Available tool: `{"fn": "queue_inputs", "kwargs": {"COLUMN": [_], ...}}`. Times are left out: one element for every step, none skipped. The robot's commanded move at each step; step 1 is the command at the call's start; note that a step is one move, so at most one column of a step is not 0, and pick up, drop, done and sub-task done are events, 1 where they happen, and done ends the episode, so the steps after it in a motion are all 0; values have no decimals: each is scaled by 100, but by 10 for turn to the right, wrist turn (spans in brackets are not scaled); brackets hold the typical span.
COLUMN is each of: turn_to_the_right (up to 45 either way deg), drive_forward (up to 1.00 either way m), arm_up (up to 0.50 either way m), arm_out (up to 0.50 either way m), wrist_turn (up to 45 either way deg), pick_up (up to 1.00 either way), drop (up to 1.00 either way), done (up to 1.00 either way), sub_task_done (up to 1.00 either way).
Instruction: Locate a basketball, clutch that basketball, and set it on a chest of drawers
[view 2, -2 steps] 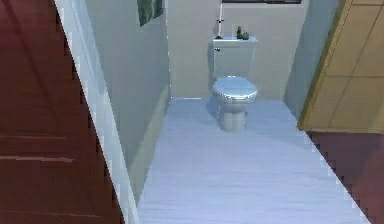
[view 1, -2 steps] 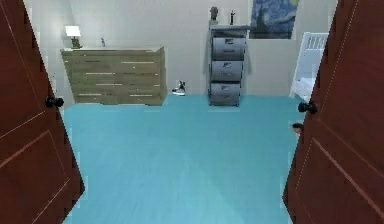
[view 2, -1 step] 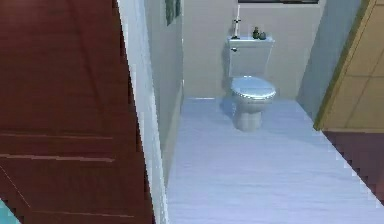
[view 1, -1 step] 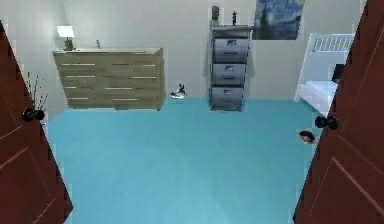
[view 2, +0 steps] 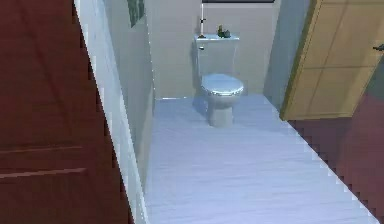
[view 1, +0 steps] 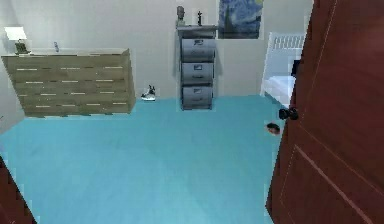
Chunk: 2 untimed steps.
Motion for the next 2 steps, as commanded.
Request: {"fn": "queue_inputs", "kwargs": {"turn_to_the_right": [0,0], "drive_forward": [100,35], "arm_up": [0,0], "arm_out": [0,0], "wrist_turn": [0,0], "pick_up": [0,0], "drop": [0,0], "done": [0,0], "sub_task_done": [0,0]}}
